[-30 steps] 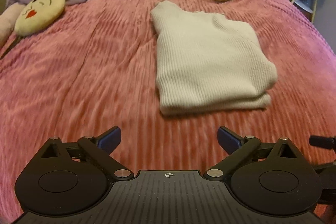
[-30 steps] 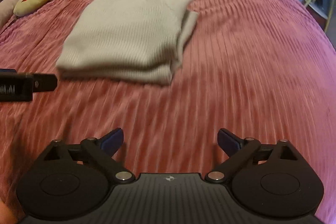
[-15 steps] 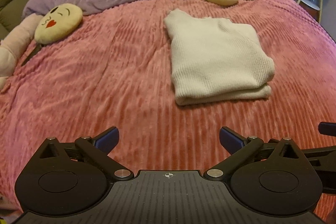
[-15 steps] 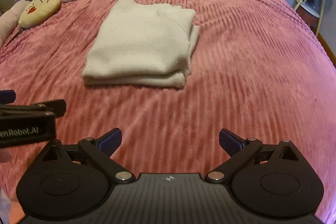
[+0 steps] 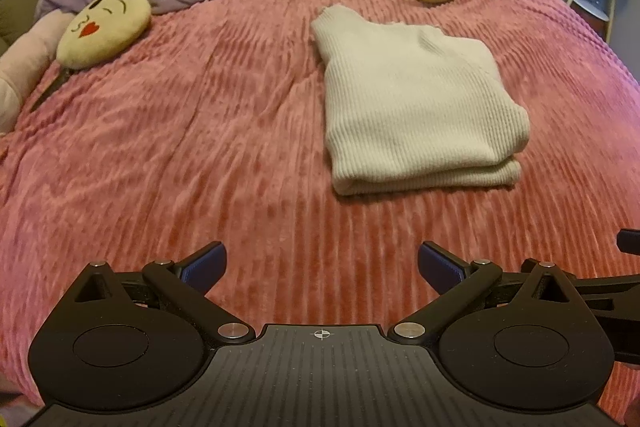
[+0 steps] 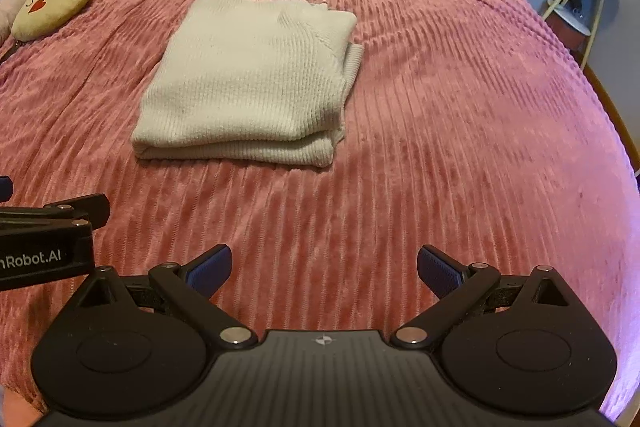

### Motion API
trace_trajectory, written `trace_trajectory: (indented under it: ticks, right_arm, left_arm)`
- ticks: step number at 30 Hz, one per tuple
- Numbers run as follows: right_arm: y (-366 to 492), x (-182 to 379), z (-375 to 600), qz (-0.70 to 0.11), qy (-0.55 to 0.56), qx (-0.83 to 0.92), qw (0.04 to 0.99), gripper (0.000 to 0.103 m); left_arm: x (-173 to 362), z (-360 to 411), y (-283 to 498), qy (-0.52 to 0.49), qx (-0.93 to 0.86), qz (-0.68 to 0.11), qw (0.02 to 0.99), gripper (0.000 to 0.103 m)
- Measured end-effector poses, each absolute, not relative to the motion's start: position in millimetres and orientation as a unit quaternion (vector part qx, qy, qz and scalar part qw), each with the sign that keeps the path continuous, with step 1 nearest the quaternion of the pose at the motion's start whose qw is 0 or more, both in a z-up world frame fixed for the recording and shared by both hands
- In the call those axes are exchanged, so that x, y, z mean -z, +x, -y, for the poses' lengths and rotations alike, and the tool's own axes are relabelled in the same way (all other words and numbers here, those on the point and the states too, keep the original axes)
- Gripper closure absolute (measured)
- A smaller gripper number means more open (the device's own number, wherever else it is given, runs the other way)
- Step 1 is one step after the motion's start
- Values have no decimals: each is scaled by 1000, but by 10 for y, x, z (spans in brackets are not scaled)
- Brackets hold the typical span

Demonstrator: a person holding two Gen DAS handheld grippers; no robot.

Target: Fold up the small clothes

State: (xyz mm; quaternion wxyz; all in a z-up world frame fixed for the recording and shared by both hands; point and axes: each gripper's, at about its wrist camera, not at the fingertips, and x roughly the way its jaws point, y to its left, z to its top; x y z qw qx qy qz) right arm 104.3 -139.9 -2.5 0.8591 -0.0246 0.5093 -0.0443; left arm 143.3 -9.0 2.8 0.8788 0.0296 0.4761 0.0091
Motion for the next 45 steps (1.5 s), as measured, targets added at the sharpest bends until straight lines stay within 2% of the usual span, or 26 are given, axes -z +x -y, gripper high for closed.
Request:
trace_trajectory:
  ticks: [45]
  right_arm:
    - [1052, -90, 1365, -498, -19, 44, 866, 4]
  left_arm:
    - [-86, 29, 1402, 25, -6, -475, 880, 0]
